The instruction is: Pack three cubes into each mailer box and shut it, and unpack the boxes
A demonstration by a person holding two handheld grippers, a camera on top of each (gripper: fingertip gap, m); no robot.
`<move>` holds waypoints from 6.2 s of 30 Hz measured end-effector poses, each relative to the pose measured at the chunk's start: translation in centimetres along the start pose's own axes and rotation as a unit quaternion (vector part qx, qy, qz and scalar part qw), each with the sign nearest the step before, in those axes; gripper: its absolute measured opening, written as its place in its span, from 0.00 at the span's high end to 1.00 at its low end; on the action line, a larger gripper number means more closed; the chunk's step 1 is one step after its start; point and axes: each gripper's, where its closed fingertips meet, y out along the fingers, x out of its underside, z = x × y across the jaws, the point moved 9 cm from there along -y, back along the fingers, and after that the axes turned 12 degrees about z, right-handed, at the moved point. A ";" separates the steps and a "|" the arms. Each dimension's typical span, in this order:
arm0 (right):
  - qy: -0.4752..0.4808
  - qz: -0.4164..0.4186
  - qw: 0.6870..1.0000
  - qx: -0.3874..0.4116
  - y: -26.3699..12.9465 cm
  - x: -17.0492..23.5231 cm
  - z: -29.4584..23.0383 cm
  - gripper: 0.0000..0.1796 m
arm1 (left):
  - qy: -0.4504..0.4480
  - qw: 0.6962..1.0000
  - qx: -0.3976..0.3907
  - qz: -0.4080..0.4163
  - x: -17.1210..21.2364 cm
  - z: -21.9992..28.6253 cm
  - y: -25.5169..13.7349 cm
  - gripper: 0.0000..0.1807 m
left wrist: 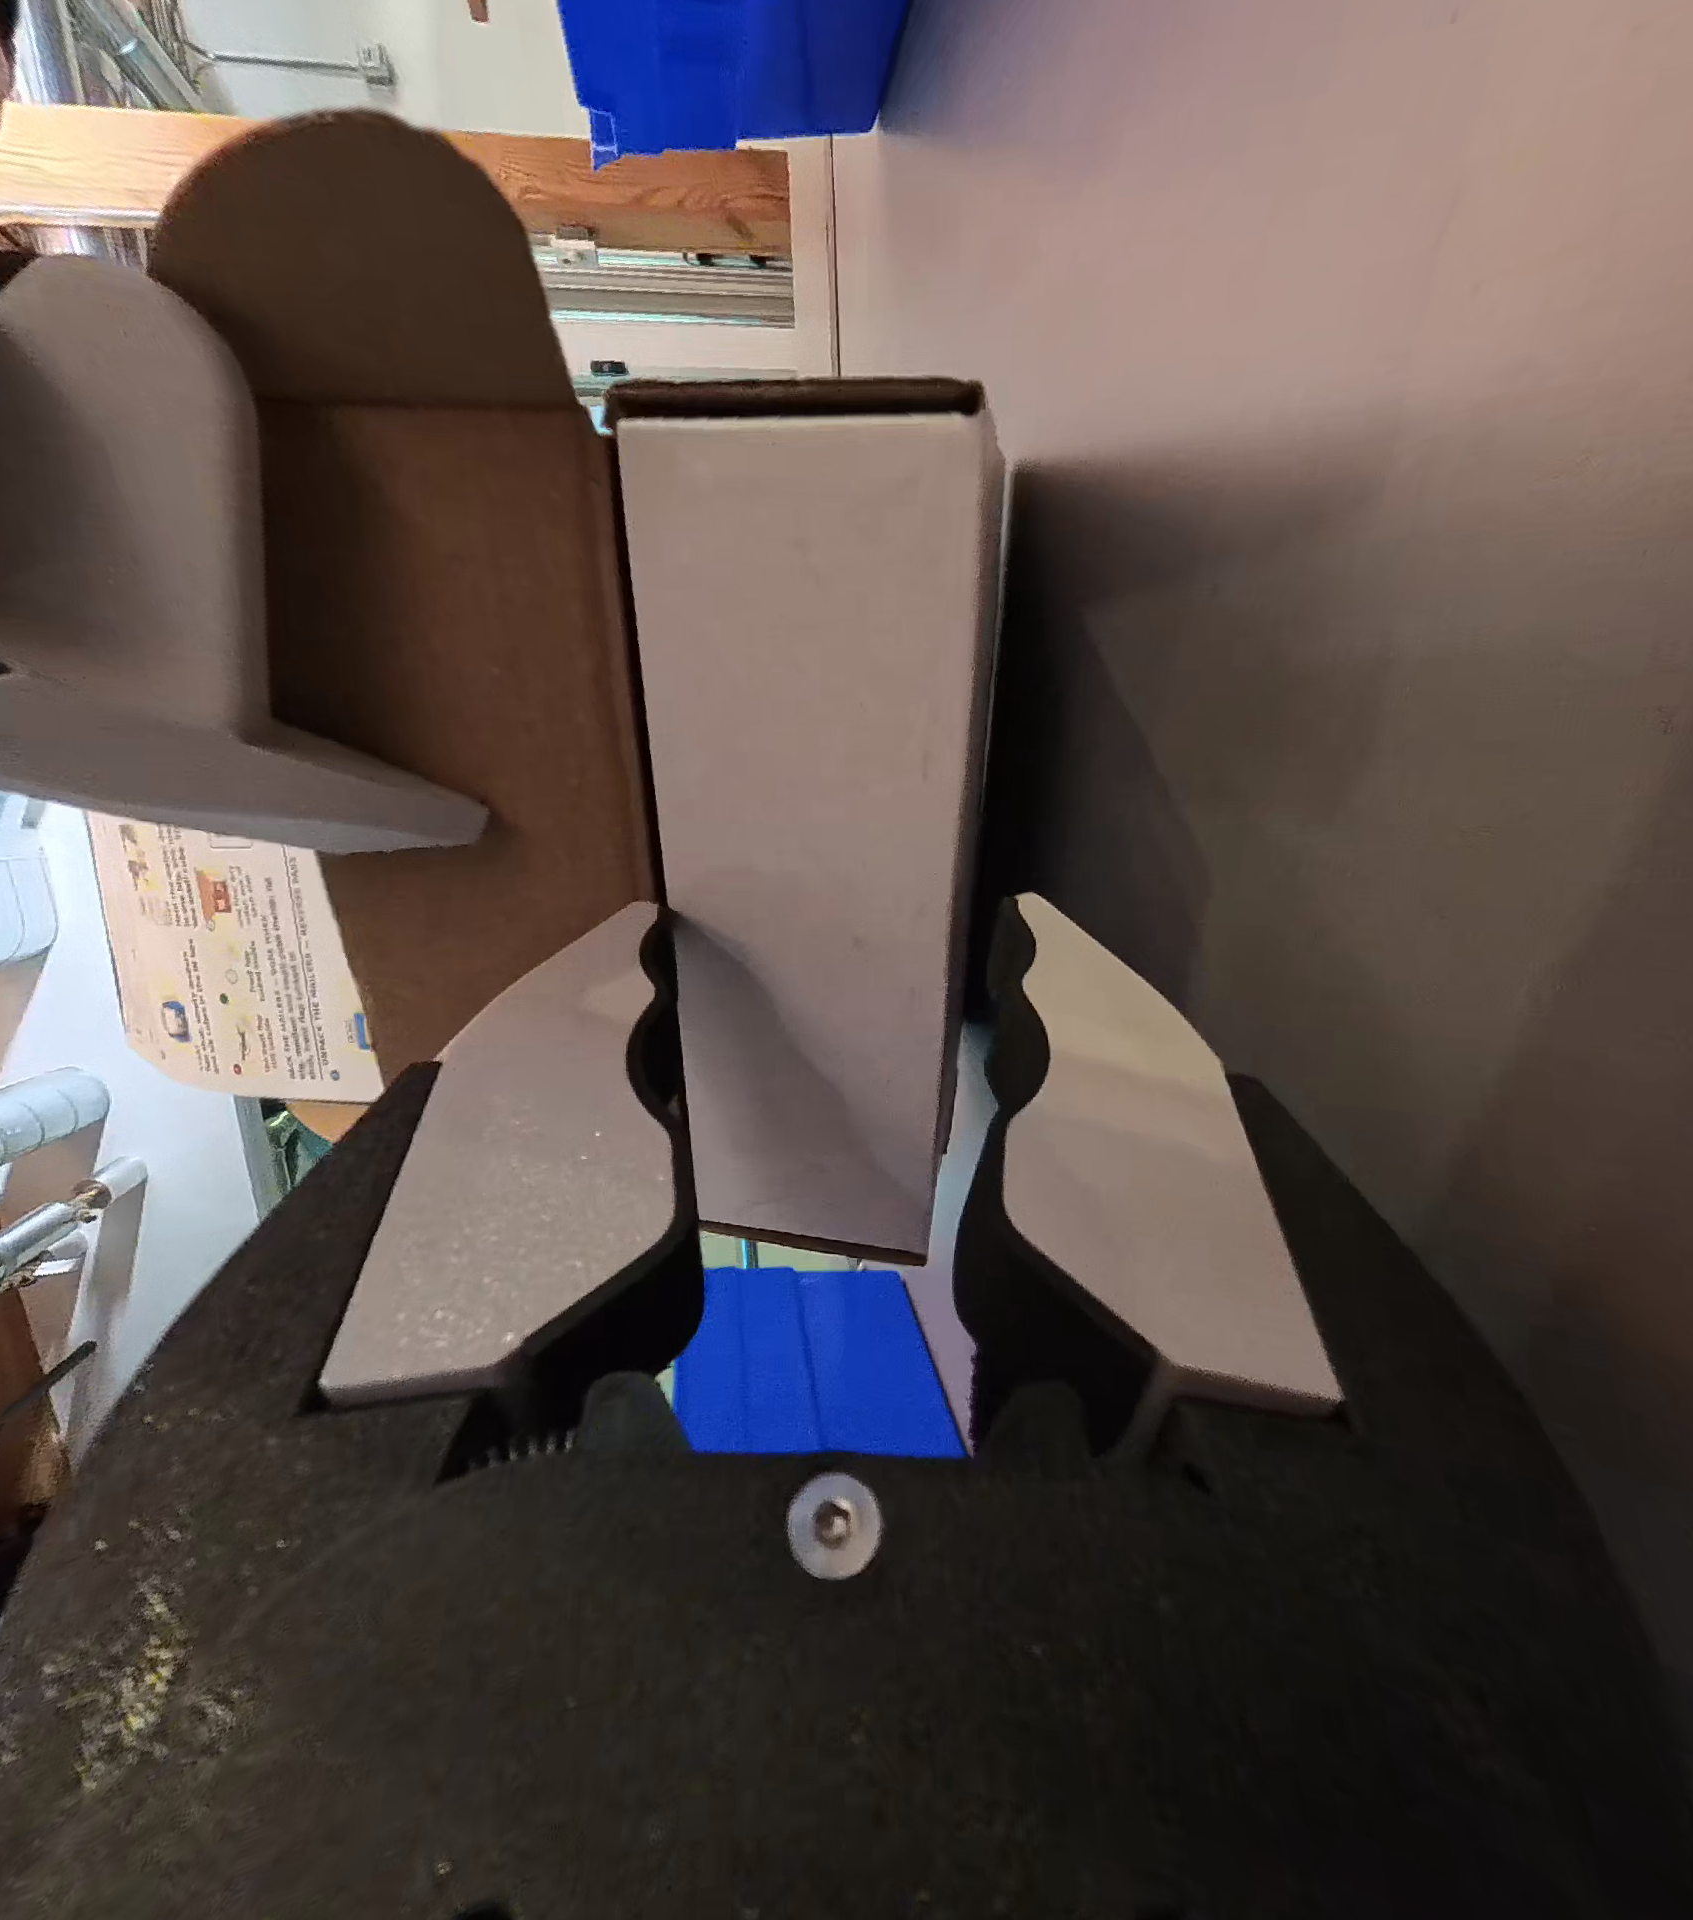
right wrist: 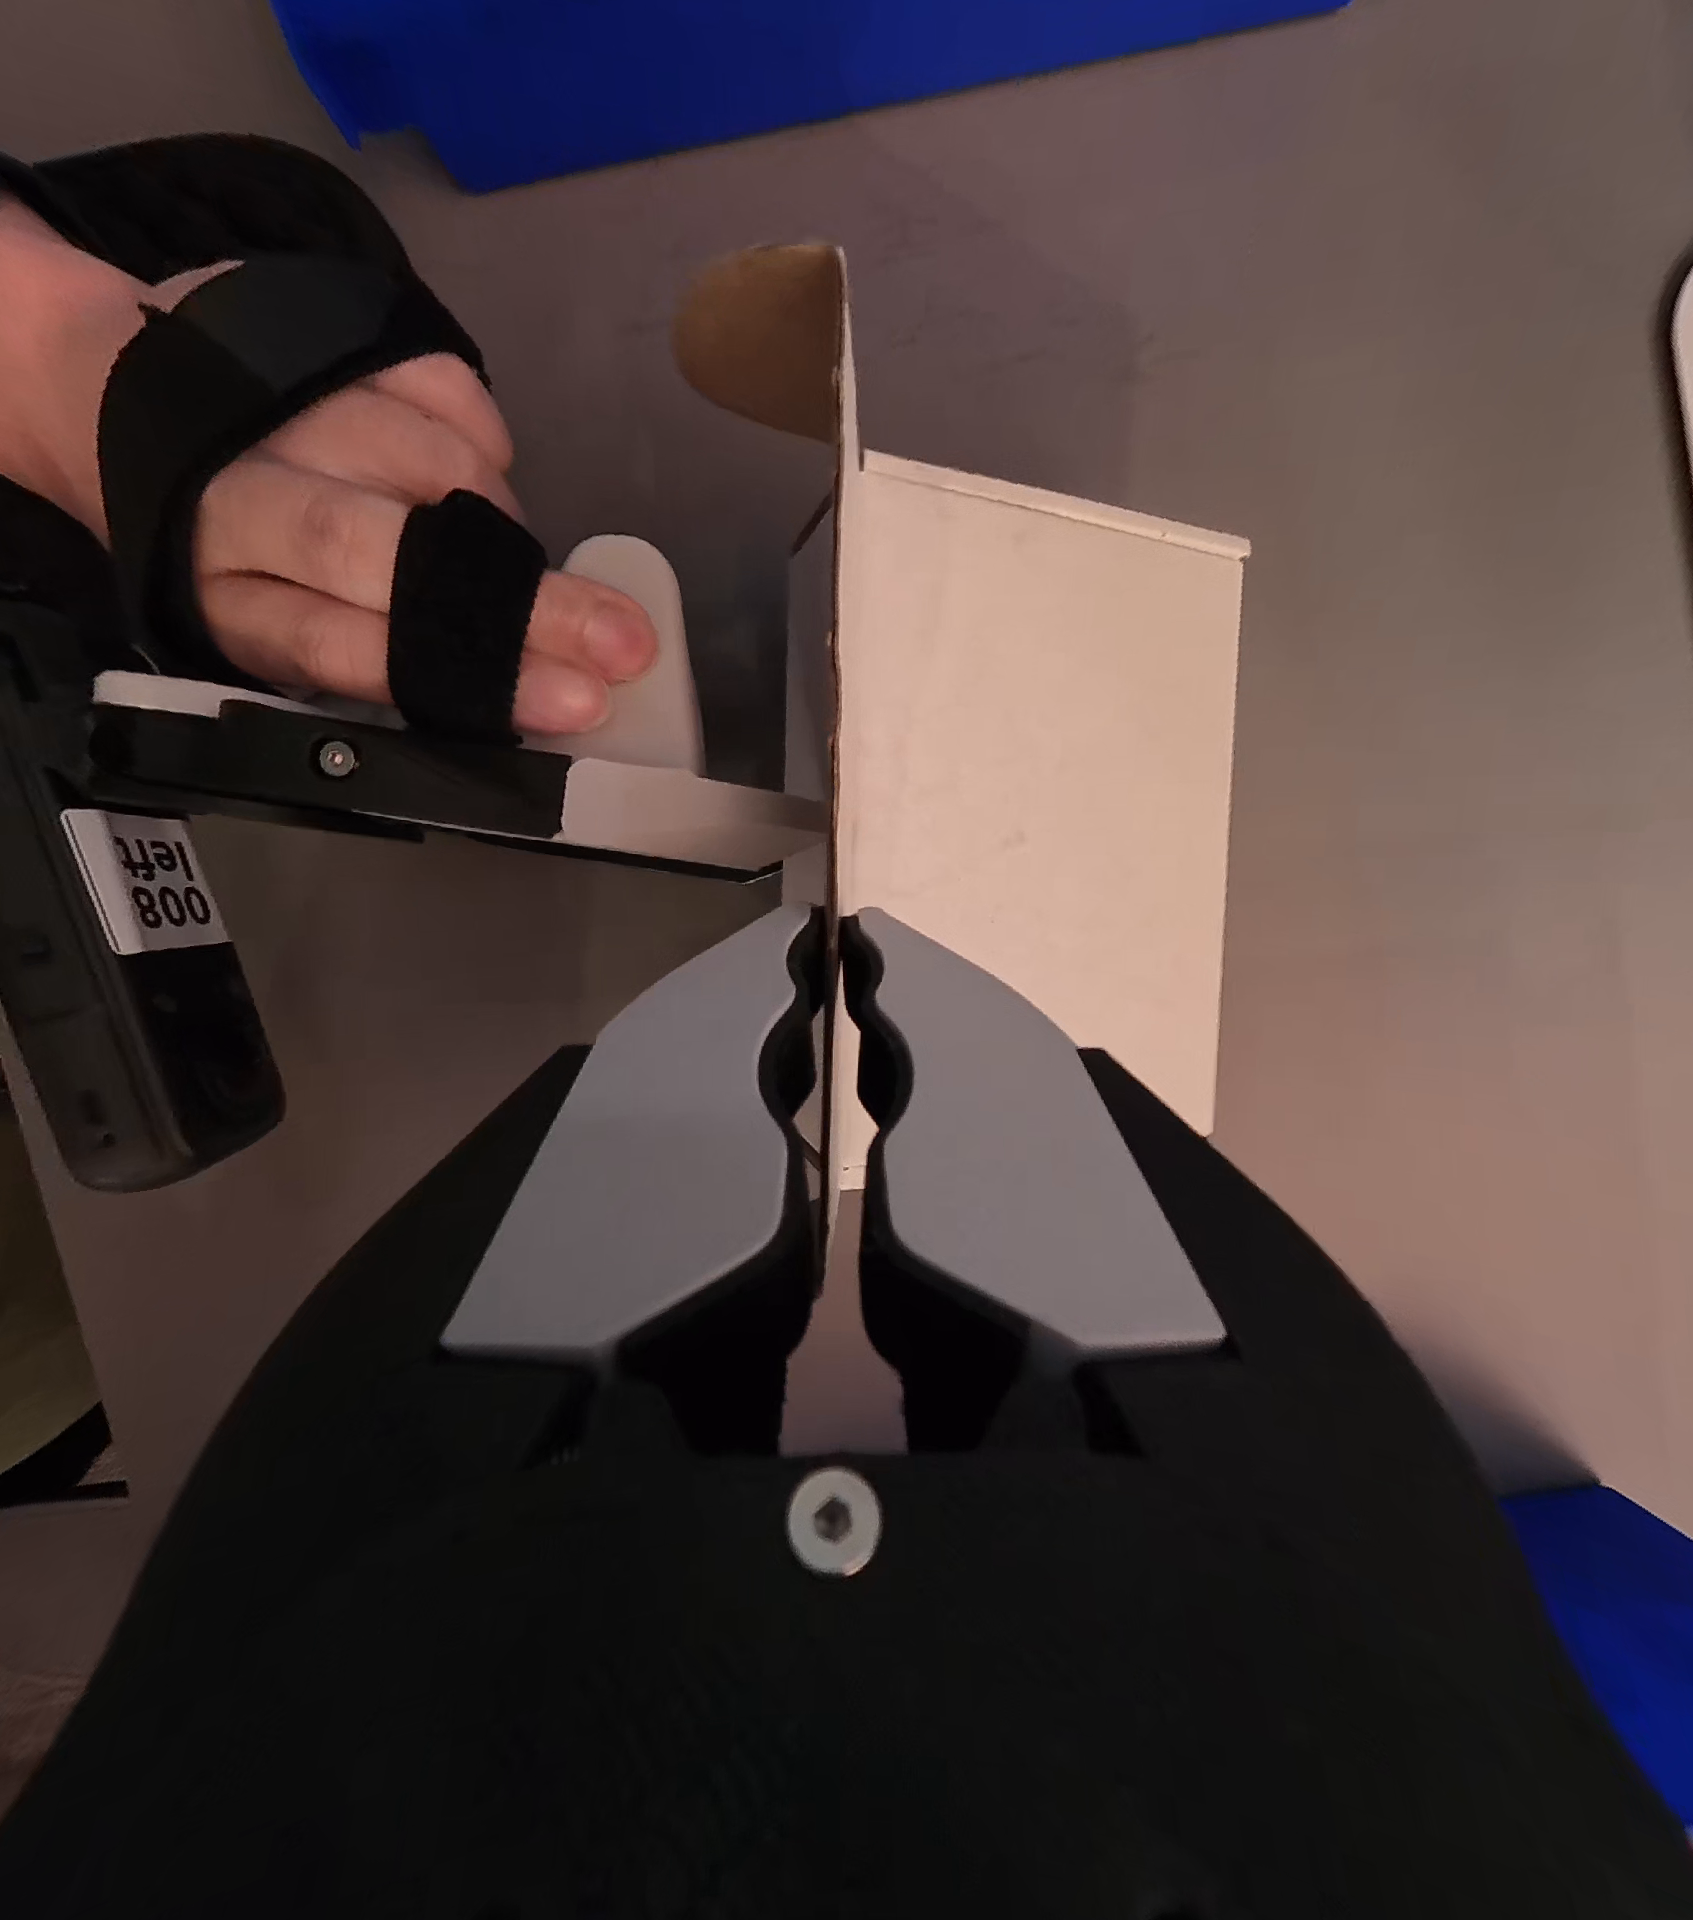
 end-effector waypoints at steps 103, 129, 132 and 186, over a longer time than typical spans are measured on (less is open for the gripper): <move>-0.226 0.047 0.909 0.348 -0.6 -3.6 6.4 0.67 | -0.230 0.967 0.103 0.029 -0.8 -0.4 -1.0 0.71; -0.135 -0.059 0.987 0.067 7.0 2.4 2.0 0.78 | -0.275 0.935 0.139 0.176 -2.5 -0.7 -4.3 0.71; -0.103 -0.046 0.990 0.087 7.3 2.1 2.4 0.70 | -0.271 0.936 0.137 0.178 -2.6 -0.8 -4.3 0.71; 0.481 -0.162 0.833 0.219 -9.7 21.4 10.7 0.74 | -0.267 0.939 0.145 0.163 -2.0 -0.3 -3.9 0.72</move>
